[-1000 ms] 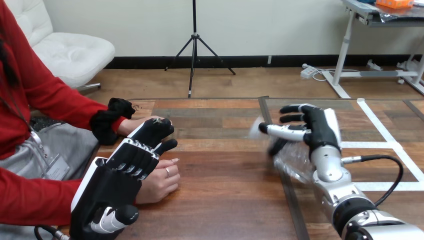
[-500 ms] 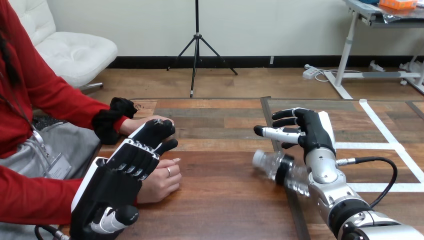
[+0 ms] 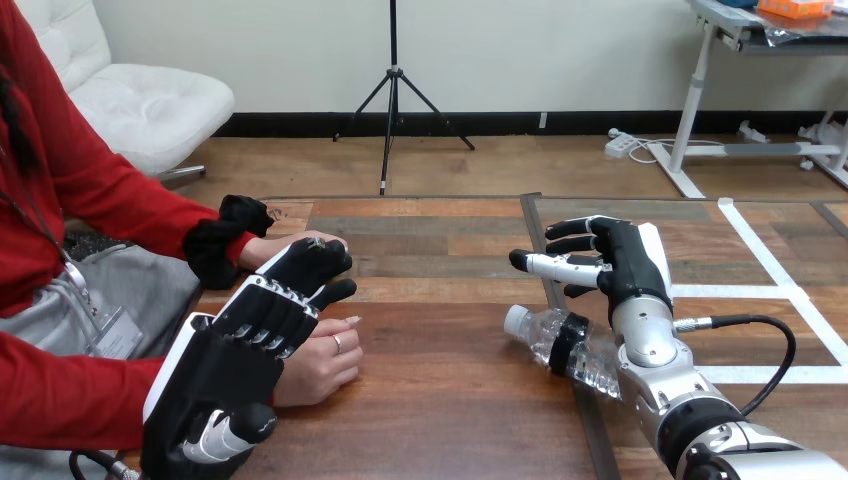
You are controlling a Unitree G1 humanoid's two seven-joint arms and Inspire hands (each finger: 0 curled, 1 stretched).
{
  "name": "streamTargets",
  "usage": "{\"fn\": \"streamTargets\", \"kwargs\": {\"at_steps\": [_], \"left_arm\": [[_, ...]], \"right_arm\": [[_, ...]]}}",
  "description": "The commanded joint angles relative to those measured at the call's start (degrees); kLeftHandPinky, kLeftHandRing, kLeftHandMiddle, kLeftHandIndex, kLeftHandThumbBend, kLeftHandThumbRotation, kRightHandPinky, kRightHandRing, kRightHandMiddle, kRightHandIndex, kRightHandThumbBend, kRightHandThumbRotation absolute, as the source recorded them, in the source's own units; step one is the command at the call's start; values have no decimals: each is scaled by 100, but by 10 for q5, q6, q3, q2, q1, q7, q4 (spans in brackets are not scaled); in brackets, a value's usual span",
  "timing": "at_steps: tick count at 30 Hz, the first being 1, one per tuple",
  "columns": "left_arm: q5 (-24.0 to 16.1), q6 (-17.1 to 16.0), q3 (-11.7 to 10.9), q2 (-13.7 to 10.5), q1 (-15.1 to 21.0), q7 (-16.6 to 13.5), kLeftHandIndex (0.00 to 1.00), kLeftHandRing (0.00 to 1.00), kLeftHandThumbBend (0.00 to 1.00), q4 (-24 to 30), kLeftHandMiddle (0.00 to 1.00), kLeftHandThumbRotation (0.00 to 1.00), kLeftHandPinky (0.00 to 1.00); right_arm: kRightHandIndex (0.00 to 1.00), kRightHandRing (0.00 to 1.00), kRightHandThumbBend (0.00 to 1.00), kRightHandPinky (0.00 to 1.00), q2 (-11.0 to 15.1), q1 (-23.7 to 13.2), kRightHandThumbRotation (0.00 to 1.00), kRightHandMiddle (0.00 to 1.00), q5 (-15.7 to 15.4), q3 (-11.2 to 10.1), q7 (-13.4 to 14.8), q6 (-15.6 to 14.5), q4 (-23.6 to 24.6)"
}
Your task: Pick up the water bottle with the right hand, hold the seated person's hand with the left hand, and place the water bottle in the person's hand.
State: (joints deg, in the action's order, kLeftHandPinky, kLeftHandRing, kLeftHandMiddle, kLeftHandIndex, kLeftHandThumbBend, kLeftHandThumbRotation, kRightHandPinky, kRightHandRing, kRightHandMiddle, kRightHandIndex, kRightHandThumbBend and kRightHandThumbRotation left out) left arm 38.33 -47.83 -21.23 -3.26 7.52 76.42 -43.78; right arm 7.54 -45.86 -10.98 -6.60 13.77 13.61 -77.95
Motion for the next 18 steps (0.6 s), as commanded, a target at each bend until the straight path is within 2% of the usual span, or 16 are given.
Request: {"fn": "streamTargets", "kwargs": {"at_steps": [1,10,14,18], "left_arm": [[3,5,7,5,28,-1,87,90,100,18,89,56,86],[10,-19,1,10,39,17,88,90,100,4,90,58,85],[8,-4,5,9,37,16,88,90,100,8,90,59,85],[3,8,9,9,34,7,88,90,100,15,90,59,85]], "right_arm": [[55,44,84,37,8,-18,0,59,6,-6,1,18,6],[57,45,84,39,11,-16,0,60,2,-3,-6,17,8],[58,49,84,41,14,-14,0,62,-6,6,-9,17,9],[60,60,86,53,19,-15,0,65,-18,17,-11,11,9]]}}
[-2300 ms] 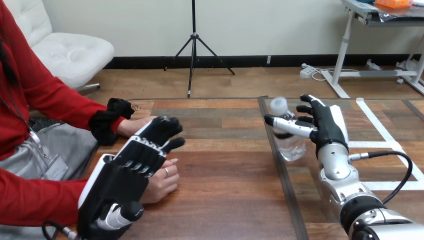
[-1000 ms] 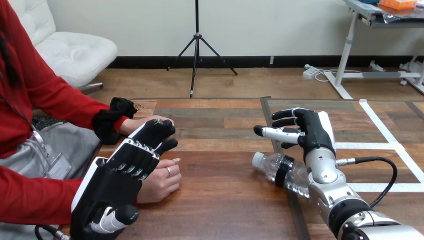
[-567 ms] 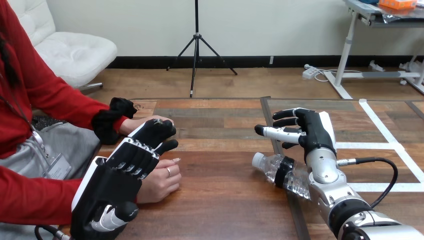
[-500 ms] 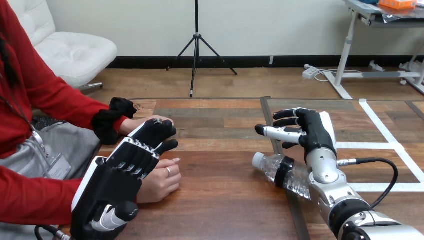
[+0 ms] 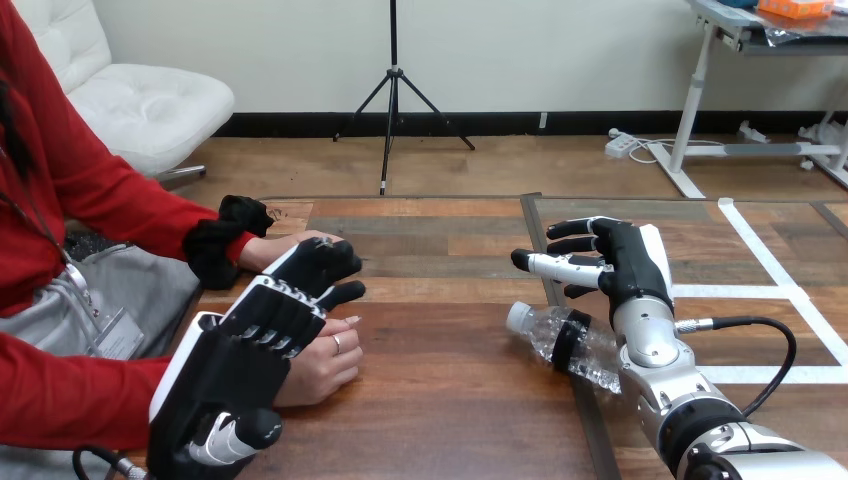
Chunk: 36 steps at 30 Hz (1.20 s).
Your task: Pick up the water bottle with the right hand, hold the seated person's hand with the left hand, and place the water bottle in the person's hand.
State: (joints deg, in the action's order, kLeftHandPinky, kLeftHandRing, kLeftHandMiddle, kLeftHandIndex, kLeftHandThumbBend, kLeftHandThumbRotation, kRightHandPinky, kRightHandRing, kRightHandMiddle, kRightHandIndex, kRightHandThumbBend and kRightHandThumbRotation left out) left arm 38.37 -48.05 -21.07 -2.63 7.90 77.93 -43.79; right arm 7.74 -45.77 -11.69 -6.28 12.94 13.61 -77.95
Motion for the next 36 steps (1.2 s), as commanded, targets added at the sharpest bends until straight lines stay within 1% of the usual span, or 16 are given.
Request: {"fn": "streamTargets", "kwargs": {"at_steps": [1,5,7,13,15,17,20,22,25,28,32,36], "left_arm": [[2,12,7,2,29,-9,88,90,100,16,90,58,85],[1,8,6,5,30,-8,87,90,100,15,90,58,85],[-1,6,6,6,31,-10,87,90,100,15,90,58,85],[-4,8,9,8,31,-13,87,90,100,16,90,57,85],[-4,-2,8,9,33,-9,87,90,100,11,90,57,85],[-4,-7,8,10,35,-8,88,90,100,9,91,57,86],[-6,-20,8,13,38,-7,88,90,100,5,91,58,86],[-7,-24,8,14,40,-7,88,90,100,3,91,59,86],[-5,-20,11,15,43,-6,88,90,100,1,91,60,86],[-4,-20,11,18,46,-5,88,90,100,-1,91,60,87],[-10,-39,9,24,50,-12,88,90,100,-8,91,61,86],[-12,-45,10,26,53,-14,88,90,100,-13,91,63,86]], "right_arm": [[61,62,86,56,18,-16,0,65,-13,16,-3,9,9],[65,67,88,63,25,-19,4,68,-25,30,-9,2,11],[69,70,89,66,28,-20,9,71,-29,35,-12,1,12],[76,75,92,71,40,-26,20,76,-46,56,-31,-12,15],[78,77,93,72,46,-28,23,78,-56,67,-41,-18,16],[81,79,94,73,48,-29,27,80,-59,71,-45,-20,17],[84,81,95,74,57,-34,30,82,-74,89,-63,-37,20],[86,83,95,76,61,-37,33,85,-80,97,-71,-46,21],[89,85,97,78,68,-39,36,87,-88,106,-83,-50,25],[90,85,97,78,75,-39,37,89,-96,116,-92,-52,28],[92,86,97,77,82,-40,38,90,-101,126,-107,-61,32],[94,88,97,76,88,-40,38,92,-102,131,-124,-68,37]]}}
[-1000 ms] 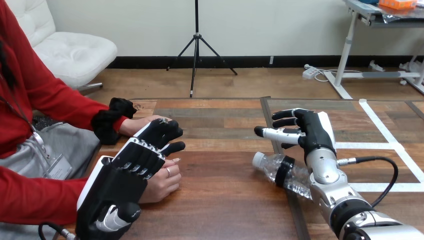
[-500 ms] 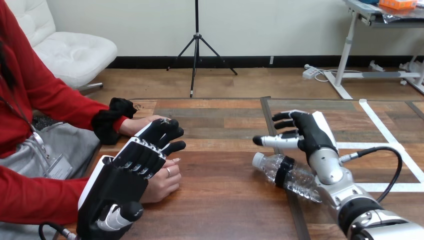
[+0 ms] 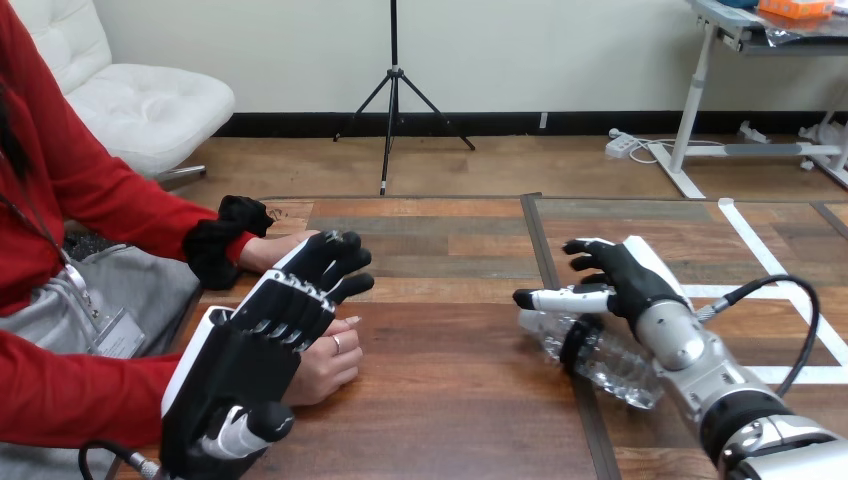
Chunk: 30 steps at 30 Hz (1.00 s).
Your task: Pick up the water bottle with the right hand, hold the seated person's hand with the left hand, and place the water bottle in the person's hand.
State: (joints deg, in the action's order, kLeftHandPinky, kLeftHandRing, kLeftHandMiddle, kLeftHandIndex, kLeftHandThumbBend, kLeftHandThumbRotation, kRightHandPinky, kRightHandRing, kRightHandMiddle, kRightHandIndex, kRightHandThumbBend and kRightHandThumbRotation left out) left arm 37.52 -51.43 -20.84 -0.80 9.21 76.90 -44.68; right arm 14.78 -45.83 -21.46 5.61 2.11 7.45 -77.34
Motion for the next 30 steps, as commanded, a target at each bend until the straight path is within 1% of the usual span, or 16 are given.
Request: {"fn": "streamTargets", "kwargs": {"at_steps": [1,7,10,14,19,24,28,30], "left_arm": [[-4,-12,8,8,41,-4,88,90,100,-5,91,63,86],[1,10,12,8,44,3,88,91,100,-7,92,61,88],[2,2,11,11,48,5,88,92,100,-10,92,61,88],[3,-3,10,14,51,8,88,92,100,-12,92,61,88],[11,-15,6,20,59,19,89,92,100,-20,92,62,88],[12,-16,4,22,64,20,89,92,100,-28,93,62,87],[11,-15,4,24,66,20,89,92,100,-31,93,62,86],[9,-12,6,23,63,18,89,92,100,-28,93,62,86]], "right_arm": [[94,88,97,76,19,-39,38,93,-4,13,-18,-8,32],[96,90,98,76,29,-38,38,94,-7,25,-42,-21,42],[97,90,97,76,34,-38,38,95,-9,30,-55,-31,48],[98,90,98,76,42,-38,40,96,-22,45,-70,-47,58],[99,91,98,75,48,-36,41,96,-25,52,-86,-66,72],[99,89,99,73,56,-31,40,95,-31,62,-97,-79,89],[99,89,100,72,61,-27,40,95,-32,65,-105,-86,101],[99,89,100,72,63,-23,40,95,-36,70,-112,-95,111]]}}
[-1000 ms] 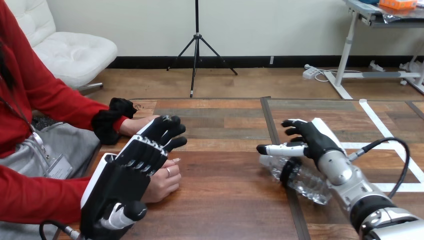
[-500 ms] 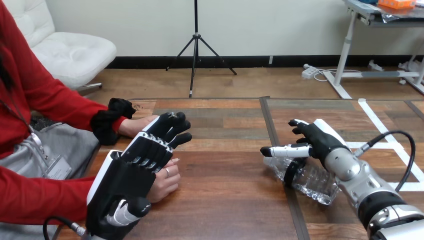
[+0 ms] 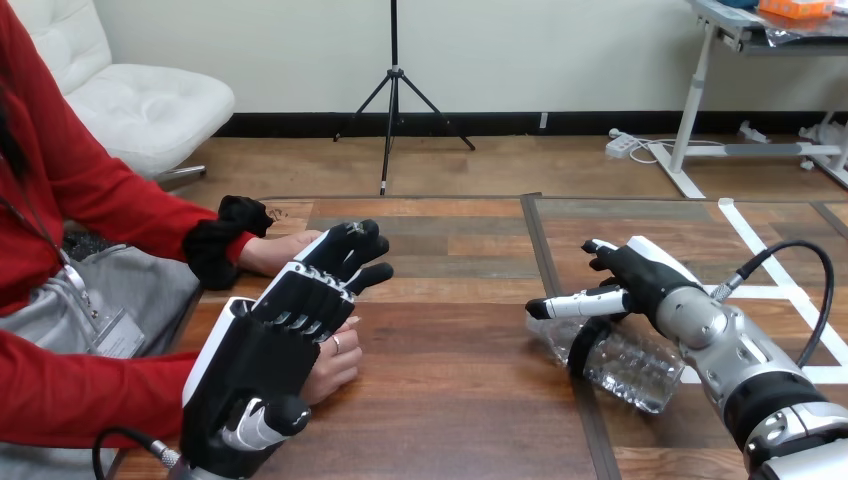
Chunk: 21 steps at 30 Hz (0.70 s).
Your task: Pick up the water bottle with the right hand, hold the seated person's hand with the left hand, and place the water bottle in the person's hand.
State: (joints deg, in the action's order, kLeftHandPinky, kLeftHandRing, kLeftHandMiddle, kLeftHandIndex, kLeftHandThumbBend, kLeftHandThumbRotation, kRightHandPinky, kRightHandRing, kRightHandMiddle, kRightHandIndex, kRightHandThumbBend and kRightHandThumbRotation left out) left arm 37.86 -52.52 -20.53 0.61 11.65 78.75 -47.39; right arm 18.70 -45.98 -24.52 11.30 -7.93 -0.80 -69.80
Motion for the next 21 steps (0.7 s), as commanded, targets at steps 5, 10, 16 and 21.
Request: {"fn": "streamTargets", "kwargs": {"at_steps": [5,10,16,21], "left_arm": [[2,0,7,9,38,-3,89,93,100,2,93,63,87],[0,-3,8,9,40,-2,89,94,100,2,94,63,87],[-3,-11,9,12,42,-2,90,94,100,-3,95,63,88],[-9,-8,13,11,42,-6,90,95,100,-2,95,63,89]], "right_arm": [[99,88,100,71,28,-15,41,95,-11,19,-22,-23,51],[100,87,100,70,30,-11,41,95,-9,20,-31,-33,64],[100,87,100,68,31,-4,41,94,-7,22,-32,-51,87],[99,79,100,59,35,3,42,86,-9,23,-29,-61,109]]}}
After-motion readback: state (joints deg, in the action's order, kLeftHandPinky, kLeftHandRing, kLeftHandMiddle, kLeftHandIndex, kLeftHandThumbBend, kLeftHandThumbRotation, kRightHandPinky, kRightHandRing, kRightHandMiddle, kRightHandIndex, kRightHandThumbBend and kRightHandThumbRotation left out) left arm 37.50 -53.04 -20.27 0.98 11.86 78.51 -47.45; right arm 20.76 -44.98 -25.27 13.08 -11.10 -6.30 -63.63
